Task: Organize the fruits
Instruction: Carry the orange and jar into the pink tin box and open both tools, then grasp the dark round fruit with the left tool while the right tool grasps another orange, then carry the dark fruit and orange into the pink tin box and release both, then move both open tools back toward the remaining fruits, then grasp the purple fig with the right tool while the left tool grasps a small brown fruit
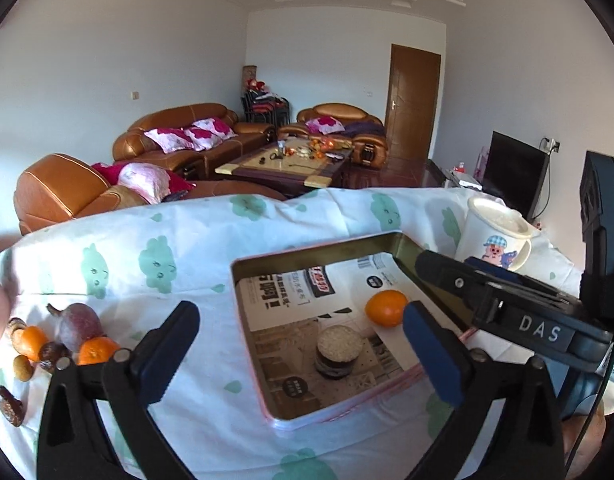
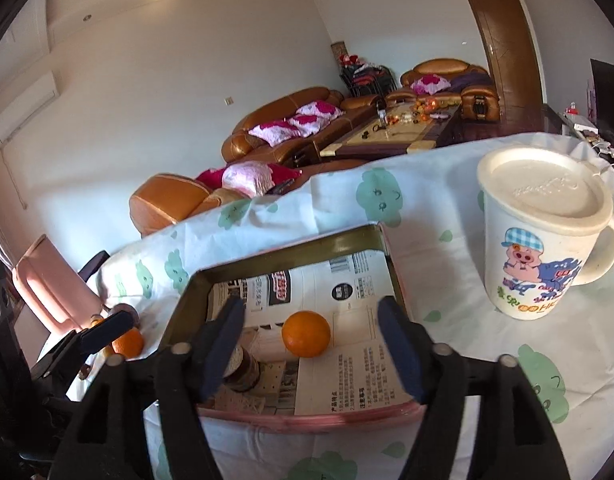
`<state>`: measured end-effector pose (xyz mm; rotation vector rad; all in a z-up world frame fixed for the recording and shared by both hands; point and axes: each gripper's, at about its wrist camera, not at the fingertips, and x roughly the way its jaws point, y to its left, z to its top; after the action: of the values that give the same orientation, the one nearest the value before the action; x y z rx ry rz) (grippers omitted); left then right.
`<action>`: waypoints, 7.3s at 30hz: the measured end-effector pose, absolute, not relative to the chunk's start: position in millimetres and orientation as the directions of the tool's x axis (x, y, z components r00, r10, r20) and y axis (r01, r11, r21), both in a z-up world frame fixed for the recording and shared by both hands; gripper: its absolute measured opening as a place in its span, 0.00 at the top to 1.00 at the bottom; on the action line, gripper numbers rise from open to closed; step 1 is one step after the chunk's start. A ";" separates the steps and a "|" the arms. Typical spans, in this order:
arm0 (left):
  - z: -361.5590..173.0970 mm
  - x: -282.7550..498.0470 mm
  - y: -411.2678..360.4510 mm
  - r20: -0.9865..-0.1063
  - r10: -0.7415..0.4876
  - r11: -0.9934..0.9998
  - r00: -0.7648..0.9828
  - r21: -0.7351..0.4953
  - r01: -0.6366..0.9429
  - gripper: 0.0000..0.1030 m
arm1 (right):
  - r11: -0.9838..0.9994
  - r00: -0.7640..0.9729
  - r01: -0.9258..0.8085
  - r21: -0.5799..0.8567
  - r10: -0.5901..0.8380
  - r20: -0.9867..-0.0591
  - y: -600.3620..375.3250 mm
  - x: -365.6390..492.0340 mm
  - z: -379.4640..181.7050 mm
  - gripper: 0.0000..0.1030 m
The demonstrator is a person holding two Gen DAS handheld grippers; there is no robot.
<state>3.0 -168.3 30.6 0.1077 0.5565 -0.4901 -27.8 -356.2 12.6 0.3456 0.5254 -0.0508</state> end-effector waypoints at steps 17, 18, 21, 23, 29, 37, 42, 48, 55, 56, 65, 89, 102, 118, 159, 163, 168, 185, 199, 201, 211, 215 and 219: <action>12.7 4.9 -63.7 -0.505 -0.187 0.957 0.843 0.099 0.272 0.00 | 0.965 0.885 0.233 0.117 -0.160 -0.438 -294.9 -48.6 15.6 0.23; 11.0 6.2 -58.2 -0.508 -0.175 0.960 0.843 0.104 0.262 0.00 | 0.965 0.886 0.233 0.117 -0.161 -0.434 -290.5 -49.3 15.3 0.23; 7.1 10.3 -36.6 -0.525 -0.147 0.965 0.838 0.109 0.237 0.00 | 0.966 0.889 0.214 0.147 -0.130 -0.439 -275.2 -48.8 13.8 0.23; 6.3 13.9 -20.0 -0.531 -0.129 0.972 0.837 0.099 0.213 0.00 | 0.970 0.886 0.189 0.150 -0.102 -0.453 -261.7 -45.4 12.0 0.23; 4.4 21.7 24.5 -0.550 -0.067 0.981 0.832 0.115 0.155 0.00 | 0.988 0.881 0.114 0.103 -0.052 -0.470 -214.8 -36.1 9.4 0.23; -14.4 46.4 71.3 -0.692 -0.011 0.991 0.722 0.086 0.098 0.00 | 1.000 0.833 -0.013 0.023 0.024 -0.552 -141.8 -8.1 0.1 0.23; -27.9 55.9 86.0 -0.756 -0.006 0.995 0.654 0.060 0.078 0.11 | 0.998 0.779 -0.068 0.006 0.057 -0.625 -111.1 23.3 -10.4 0.24; -35.9 62.1 97.2 -0.795 -0.035 0.999 0.606 -0.009 0.046 0.29 | 0.993 0.679 -0.091 0.079 0.120 -0.724 -94.9 70.9 -30.0 0.35; -31.8 51.1 78.2 -0.780 -0.047 0.993 0.624 0.033 0.117 0.59 | 0.993 0.618 -0.112 0.039 0.100 -0.780 -78.1 87.4 -42.5 0.36; -31.4 50.7 77.7 -0.779 -0.044 0.992 0.626 0.039 0.118 0.59 | 0.994 0.619 -0.105 0.034 0.092 -0.780 -78.7 86.1 -41.9 0.39; -10.4 44.0 79.6 -0.686 -0.079 0.992 0.724 0.017 0.125 0.60 | 0.997 0.734 -0.081 0.015 0.069 -0.676 -83.7 55.1 -19.6 0.52; 15.2 0.6 40.1 -0.485 -0.171 0.985 0.858 -0.062 0.161 0.60 | 0.990 0.870 0.003 -0.139 -0.071 -0.488 -119.9 -22.9 12.4 0.52; 23.4 -22.7 -22.8 -0.411 -0.404 0.915 0.817 -0.164 0.369 0.60 | 0.996 0.910 0.055 -0.067 -0.078 -0.408 -185.9 -46.9 34.9 0.52; 30.7 -4.7 -145.1 -0.453 -0.468 0.872 0.759 -0.095 0.481 0.60 | 0.969 0.867 0.214 -0.124 -0.247 -0.432 -280.1 -33.8 29.3 0.52; 27.3 16.0 -153.7 -0.467 -0.310 0.947 0.829 -0.078 0.310 0.00 | 0.973 0.873 0.204 0.107 -0.132 -0.470 -336.2 -23.9 19.2 0.28; 23.7 12.7 -150.7 -0.463 -0.271 0.958 0.844 -0.044 0.283 0.00 | 0.967 0.878 0.232 0.104 -0.162 -0.450 -336.2 -28.0 20.8 0.27; 19.3 8.5 -147.2 -0.456 -0.239 0.965 0.857 -0.011 0.263 0.00 | 0.963 0.882 0.250 0.096 -0.186 -0.434 -334.9 -31.6 20.1 0.27; 15.6 4.9 -103.8 -0.480 -0.189 0.971 0.857 0.039 0.236 0.00 | 0.954 0.890 0.295 0.057 -0.253 -0.379 -311.1 -45.2 21.3 0.27; 2.4 40.5 14.8 -0.579 -0.088 0.995 0.811 -0.012 0.099 0.00 | 0.993 0.900 0.117 -0.022 -0.115 -0.420 -201.1 -30.8 17.1 0.27; 0.4 46.9 29.7 -0.592 -0.051 0.998 0.804 0.009 0.070 0.00 | 0.996 0.896 0.088 -0.034 -0.094 -0.433 -183.3 -24.6 15.9 0.27; -15.0 72.1 75.1 -0.679 0.064 0.995 0.731 0.100 0.006 0.00 | 0.992 0.818 -0.113 -0.053 0.063 -0.571 -99.1 27.1 0.3 0.27; -17.8 73.3 78.0 -0.694 0.089 0.991 0.715 0.135 0.008 0.03 | 0.989 0.772 -0.146 -0.037 0.090 -0.629 -76.2 60.9 -6.3 0.27; -20.8 77.6 79.3 -0.714 0.074 0.992 0.697 0.126 0.024 0.03 | 0.991 0.713 -0.129 -0.034 0.069 -0.698 -69.4 96.6 -17.8 0.28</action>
<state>77.6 79.3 -20.8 0.1294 0.8002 0.0275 96.6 -69.4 -17.8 -0.0828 0.7701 0.1099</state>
